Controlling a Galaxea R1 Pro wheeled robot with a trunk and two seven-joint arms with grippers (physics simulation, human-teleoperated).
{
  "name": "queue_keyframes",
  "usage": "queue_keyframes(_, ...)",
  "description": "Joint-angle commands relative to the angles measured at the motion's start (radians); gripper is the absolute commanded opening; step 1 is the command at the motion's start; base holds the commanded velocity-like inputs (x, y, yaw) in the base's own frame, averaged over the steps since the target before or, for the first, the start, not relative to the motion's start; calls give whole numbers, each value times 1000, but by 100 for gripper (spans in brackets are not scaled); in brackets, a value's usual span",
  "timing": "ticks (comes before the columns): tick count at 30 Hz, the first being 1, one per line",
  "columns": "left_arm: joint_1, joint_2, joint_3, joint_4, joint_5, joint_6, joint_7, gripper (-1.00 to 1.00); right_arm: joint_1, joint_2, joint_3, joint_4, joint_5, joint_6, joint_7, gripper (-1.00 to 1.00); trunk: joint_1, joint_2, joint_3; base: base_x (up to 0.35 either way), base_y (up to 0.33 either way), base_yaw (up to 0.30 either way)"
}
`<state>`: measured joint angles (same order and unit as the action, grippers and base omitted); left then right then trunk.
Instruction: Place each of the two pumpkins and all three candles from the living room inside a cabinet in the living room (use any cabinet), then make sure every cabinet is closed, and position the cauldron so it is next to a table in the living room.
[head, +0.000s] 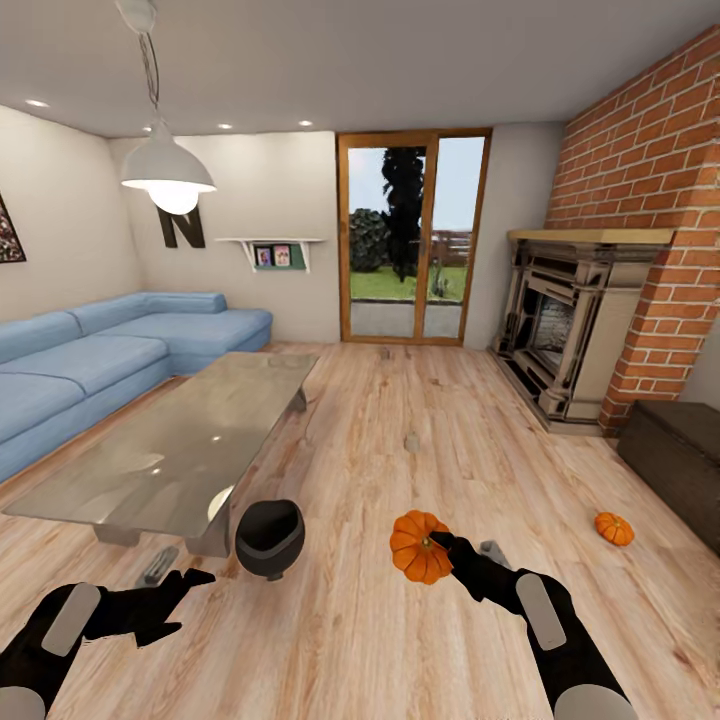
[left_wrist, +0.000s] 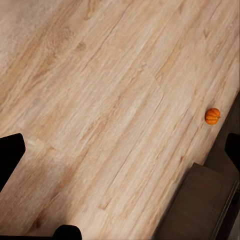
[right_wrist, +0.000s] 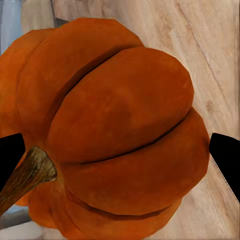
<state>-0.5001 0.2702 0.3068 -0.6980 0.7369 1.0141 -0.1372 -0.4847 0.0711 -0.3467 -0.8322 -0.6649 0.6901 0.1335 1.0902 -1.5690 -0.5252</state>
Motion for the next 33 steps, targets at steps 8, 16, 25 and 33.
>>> queue_keyframes(8,0,-1,0,0,-5,-1,1,100,0,0,0,0,-4,-1,0,-100,0,0,8,132,0,-227)
queue_keyframes(16,0,-2,-1,0,-8,-2,1,100,0,1,0,-1,-4,-1,-1,-100,0,0,9,297,0,-66)
queue_keyframes(25,0,-2,-2,0,-8,-3,2,100,0,2,0,-1,-4,-2,0,-100,0,0,9,323,-18,-2)
queue_keyframes(33,0,-3,-2,0,-8,-3,2,100,0,1,0,-1,-4,-2,0,-100,0,0,9,322,-137,0)
